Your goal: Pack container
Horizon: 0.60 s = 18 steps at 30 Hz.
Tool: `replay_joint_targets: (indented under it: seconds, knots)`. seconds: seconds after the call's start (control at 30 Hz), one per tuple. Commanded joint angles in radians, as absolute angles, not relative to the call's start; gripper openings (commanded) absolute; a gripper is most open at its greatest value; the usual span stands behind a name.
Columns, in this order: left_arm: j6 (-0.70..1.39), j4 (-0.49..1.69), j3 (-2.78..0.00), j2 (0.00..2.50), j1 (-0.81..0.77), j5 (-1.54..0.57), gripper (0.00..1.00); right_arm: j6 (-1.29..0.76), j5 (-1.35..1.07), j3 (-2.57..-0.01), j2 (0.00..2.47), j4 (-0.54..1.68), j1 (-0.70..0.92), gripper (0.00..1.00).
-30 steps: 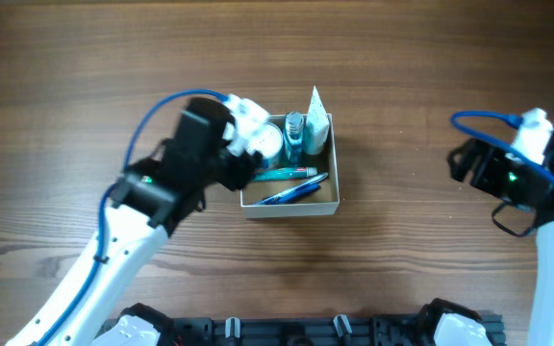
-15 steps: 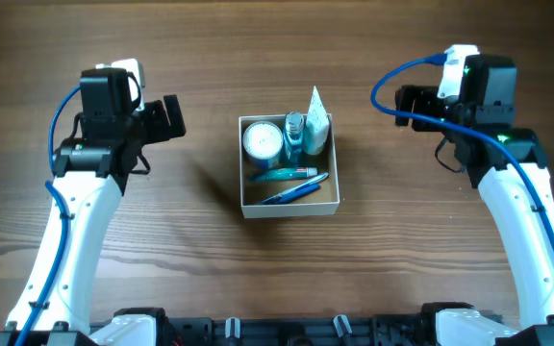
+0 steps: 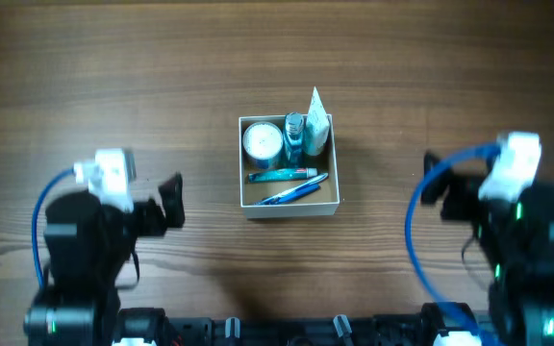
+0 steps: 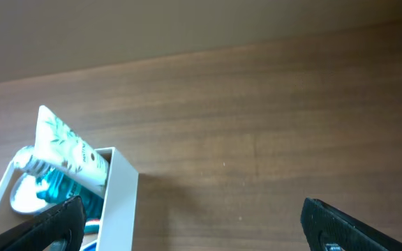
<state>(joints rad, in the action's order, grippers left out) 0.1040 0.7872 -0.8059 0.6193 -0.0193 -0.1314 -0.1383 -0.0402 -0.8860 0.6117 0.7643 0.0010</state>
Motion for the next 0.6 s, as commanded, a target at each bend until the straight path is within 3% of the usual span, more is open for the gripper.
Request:
replay_joint_targets:
  seconds: [0.0,0.07,0.27,0.47,0.57]
  knots:
    - [0.125,0.804,-0.744,0.468,-0.020,-0.168,1.00,-0.191,-0.039,-0.747,0.430,0.763,0.001,1.00]
    - [0.124,0.806,-0.744,0.449,-0.020,-0.167,1.00,-0.299,-0.048,-0.702,0.385,0.790,0.001,1.00]
    - [0.124,0.806,-0.744,0.453,-0.020,-0.167,1.00,-0.318,-0.048,-0.693,0.400,0.939,0.001,1.00]
    - [0.124,0.806,-0.744,0.453,-0.020,-0.167,1.00,-0.294,-0.033,-0.690,0.389,0.934,0.001,1.00]
    - [0.124,0.806,-0.744,0.453,-0.020,-0.167,1.00,-0.180,-0.039,-0.585,0.282,0.795,0.001,1.00]
